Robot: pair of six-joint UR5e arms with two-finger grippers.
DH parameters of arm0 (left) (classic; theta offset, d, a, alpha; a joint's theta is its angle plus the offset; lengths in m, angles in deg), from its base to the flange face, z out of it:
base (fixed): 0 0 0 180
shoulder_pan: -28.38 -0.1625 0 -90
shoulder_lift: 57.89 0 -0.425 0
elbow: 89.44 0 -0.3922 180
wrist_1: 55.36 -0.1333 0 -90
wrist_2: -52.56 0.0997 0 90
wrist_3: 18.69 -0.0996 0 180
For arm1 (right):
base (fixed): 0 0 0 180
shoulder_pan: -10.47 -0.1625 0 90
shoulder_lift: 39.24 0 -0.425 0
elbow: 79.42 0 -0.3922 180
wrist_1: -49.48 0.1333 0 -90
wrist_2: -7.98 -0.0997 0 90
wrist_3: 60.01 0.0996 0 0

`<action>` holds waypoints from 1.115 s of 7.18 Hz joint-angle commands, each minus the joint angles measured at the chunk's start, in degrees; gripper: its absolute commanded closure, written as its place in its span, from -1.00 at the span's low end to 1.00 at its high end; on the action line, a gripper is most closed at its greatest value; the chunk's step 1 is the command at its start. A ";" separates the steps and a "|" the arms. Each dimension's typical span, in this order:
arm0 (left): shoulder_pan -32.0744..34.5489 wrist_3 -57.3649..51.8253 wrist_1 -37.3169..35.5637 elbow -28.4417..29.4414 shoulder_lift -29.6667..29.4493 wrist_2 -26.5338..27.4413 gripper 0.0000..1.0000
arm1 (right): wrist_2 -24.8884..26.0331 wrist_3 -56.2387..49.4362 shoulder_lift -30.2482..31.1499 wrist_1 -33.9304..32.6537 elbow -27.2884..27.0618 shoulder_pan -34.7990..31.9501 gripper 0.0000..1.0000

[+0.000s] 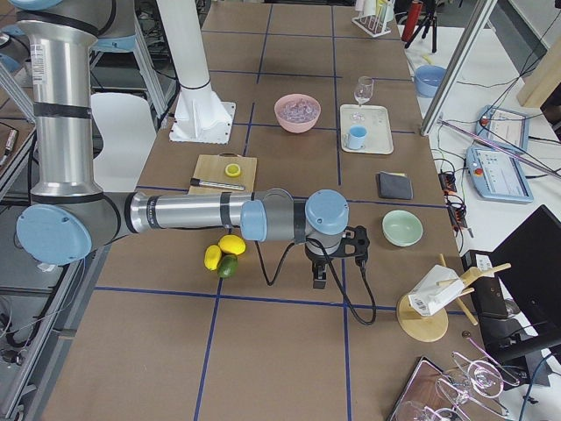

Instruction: Put ice in cup with scoop

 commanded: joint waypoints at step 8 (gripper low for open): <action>-33.24 -8.15 32.20 -5.25 -6.71 -7.48 -1.00 | -0.06 6.63 -1.96 0.16 -6.22 8.73 -1.00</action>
